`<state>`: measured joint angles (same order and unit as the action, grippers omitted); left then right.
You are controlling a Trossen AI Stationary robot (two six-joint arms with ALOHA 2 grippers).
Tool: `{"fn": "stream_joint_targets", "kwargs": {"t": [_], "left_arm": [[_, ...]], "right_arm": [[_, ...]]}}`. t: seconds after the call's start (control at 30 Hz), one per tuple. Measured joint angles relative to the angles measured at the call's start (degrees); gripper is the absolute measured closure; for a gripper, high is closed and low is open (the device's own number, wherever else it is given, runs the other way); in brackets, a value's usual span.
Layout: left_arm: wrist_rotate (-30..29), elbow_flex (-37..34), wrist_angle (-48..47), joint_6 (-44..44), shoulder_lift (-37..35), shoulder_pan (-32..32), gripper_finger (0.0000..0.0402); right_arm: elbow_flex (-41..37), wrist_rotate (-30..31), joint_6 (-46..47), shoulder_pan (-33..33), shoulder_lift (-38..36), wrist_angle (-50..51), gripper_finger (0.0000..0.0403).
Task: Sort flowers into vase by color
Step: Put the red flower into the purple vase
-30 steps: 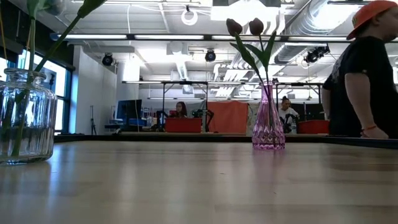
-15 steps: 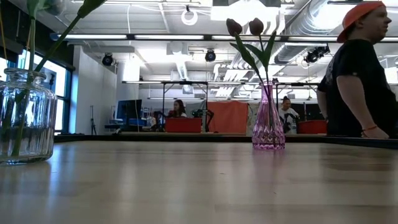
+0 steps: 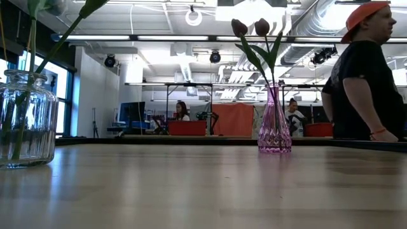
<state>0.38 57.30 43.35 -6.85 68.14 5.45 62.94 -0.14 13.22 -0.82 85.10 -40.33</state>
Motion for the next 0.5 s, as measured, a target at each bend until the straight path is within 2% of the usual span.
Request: {"fn": "stream_joint_targets", "kwargs": {"t": [0.37,0.5], "left_arm": [[0.81,0.0,-0.6,1.46,-1.31,0.02,0.0353],[3.79,0.0,-2.96,1.21,-2.4,0.87,0.0394]], "right_arm": [[0.0,0.0,-0.59,0.0,0.0,0.24,0.0403],[0.0,-0.09,-0.17,0.0,-0.02,-0.48,0.0403]]}}
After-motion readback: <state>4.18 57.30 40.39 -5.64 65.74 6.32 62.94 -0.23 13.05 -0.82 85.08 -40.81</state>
